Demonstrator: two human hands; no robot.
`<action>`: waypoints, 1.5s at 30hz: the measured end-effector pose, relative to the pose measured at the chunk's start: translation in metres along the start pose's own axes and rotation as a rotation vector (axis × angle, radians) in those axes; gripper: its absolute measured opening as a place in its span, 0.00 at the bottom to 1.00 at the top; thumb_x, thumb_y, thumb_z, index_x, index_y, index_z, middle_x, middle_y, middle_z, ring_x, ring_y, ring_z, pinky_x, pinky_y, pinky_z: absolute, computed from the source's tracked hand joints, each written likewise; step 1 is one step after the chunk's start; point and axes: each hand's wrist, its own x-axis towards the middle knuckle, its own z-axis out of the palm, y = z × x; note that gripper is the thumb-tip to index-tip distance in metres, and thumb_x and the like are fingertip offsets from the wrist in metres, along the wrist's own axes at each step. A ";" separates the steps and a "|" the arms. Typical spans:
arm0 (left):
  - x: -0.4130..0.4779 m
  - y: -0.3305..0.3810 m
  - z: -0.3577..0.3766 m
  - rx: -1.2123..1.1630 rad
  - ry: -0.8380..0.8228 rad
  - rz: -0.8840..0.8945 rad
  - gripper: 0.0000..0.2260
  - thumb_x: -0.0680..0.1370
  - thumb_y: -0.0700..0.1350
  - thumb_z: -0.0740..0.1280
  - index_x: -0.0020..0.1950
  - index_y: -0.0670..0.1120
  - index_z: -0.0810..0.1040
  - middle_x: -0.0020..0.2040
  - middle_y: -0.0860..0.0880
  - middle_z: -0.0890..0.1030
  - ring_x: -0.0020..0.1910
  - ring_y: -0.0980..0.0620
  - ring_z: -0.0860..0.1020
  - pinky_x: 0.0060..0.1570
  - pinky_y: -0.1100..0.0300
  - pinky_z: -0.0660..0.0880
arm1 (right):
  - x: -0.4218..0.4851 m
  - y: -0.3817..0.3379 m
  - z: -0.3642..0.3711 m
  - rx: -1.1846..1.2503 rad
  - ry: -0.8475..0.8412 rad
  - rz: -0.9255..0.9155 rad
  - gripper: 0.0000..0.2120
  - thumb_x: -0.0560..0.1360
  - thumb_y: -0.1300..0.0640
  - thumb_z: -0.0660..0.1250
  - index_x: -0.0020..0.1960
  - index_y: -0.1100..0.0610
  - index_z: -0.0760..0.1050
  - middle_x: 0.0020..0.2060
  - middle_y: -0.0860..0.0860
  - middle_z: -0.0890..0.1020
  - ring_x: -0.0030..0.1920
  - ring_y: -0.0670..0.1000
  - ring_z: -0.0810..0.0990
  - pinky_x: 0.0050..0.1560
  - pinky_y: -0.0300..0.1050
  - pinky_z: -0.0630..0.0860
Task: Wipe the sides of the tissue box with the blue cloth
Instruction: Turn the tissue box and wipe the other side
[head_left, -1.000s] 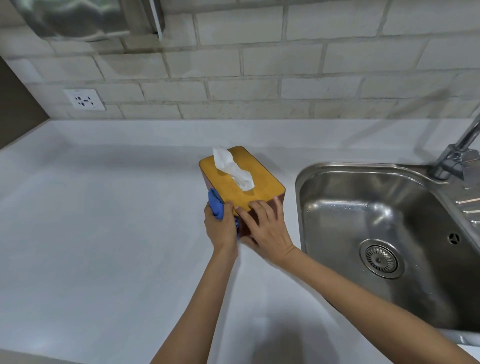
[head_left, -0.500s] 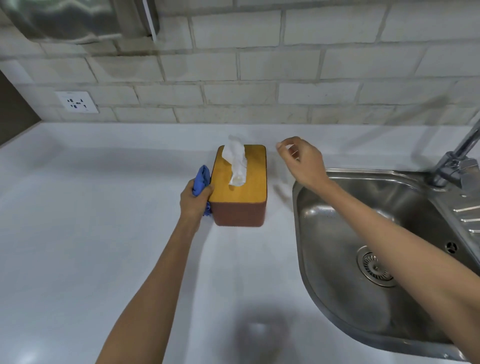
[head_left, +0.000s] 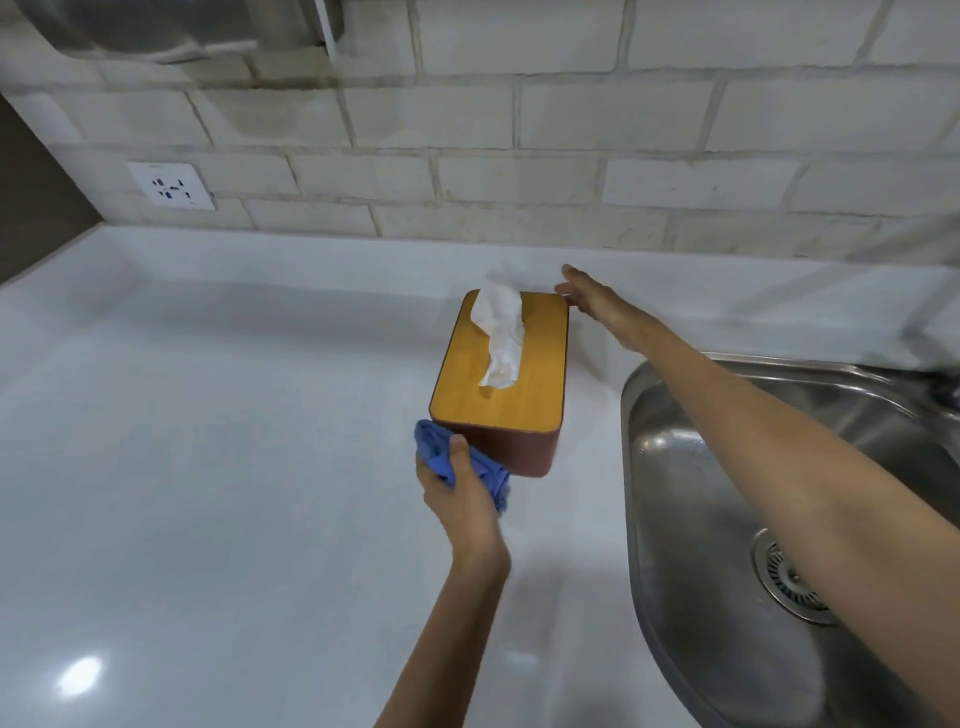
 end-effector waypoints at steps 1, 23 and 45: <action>0.000 -0.001 0.006 0.021 0.013 0.008 0.18 0.80 0.48 0.61 0.69 0.46 0.65 0.55 0.44 0.79 0.44 0.54 0.82 0.49 0.52 0.80 | 0.001 0.001 0.002 0.023 -0.014 -0.002 0.29 0.79 0.39 0.48 0.72 0.55 0.66 0.73 0.54 0.66 0.74 0.53 0.62 0.73 0.46 0.52; 0.067 0.042 0.003 0.478 -0.073 0.017 0.09 0.77 0.51 0.60 0.48 0.45 0.70 0.34 0.48 0.74 0.31 0.50 0.73 0.29 0.60 0.71 | -0.102 0.080 0.011 0.437 0.293 -0.144 0.17 0.80 0.61 0.56 0.69 0.58 0.70 0.38 0.37 0.80 0.37 0.34 0.77 0.39 0.28 0.74; 0.059 0.106 0.008 0.955 -0.423 -0.125 0.09 0.72 0.46 0.60 0.33 0.45 0.68 0.33 0.46 0.75 0.31 0.49 0.76 0.30 0.59 0.73 | -0.160 0.059 0.006 0.418 0.468 -0.111 0.09 0.75 0.48 0.67 0.43 0.54 0.78 0.32 0.48 0.76 0.31 0.46 0.73 0.31 0.39 0.74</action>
